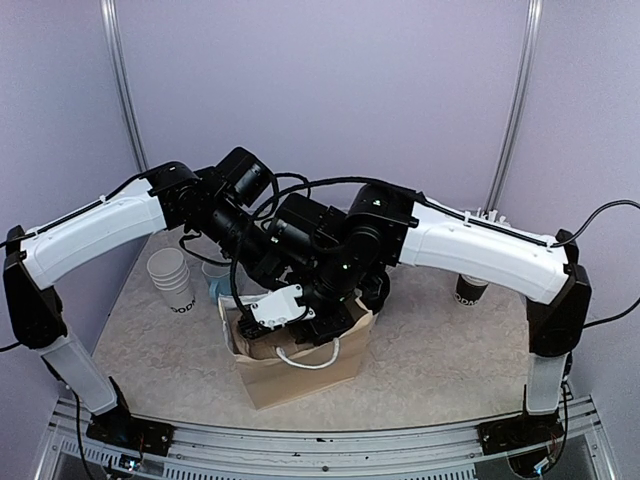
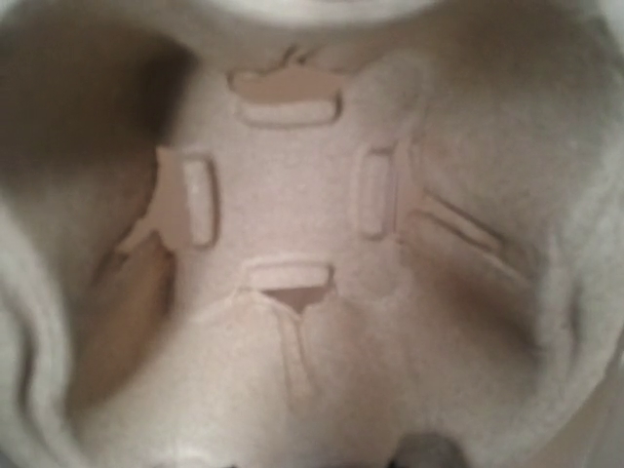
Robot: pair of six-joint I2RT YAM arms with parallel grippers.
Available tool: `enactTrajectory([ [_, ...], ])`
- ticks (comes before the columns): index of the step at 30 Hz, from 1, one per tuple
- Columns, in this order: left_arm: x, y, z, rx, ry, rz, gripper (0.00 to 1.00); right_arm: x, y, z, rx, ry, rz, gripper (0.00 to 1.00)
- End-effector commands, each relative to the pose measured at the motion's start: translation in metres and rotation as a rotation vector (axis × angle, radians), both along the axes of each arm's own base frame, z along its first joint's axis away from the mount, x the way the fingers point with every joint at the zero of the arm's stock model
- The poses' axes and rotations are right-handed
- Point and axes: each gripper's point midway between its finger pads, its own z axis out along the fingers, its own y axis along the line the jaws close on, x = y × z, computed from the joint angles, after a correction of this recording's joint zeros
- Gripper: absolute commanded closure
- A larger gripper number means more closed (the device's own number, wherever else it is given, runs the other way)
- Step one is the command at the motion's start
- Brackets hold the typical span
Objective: Pack the takeout coffee
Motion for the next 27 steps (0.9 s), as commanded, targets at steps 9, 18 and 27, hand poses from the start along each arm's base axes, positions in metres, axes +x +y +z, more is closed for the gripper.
enactTrajectory([
  [9, 0.005, 0.002, -0.020, 0.029, 0.062, -0.008, 0.87, 0.005, -0.012, -0.033, -0.185, -0.006, -0.003, 0.66],
  [18, 0.017, 0.003, -0.019, 0.029, 0.002, -0.005, 0.82, 0.016, -0.006, -0.001, -0.105, -0.093, 0.007, 0.41],
  [27, 0.027, 0.008, -0.019, 0.064, -0.066, 0.018, 0.86, -0.010, -0.007, 0.079, 0.147, -0.077, 0.138, 0.33],
])
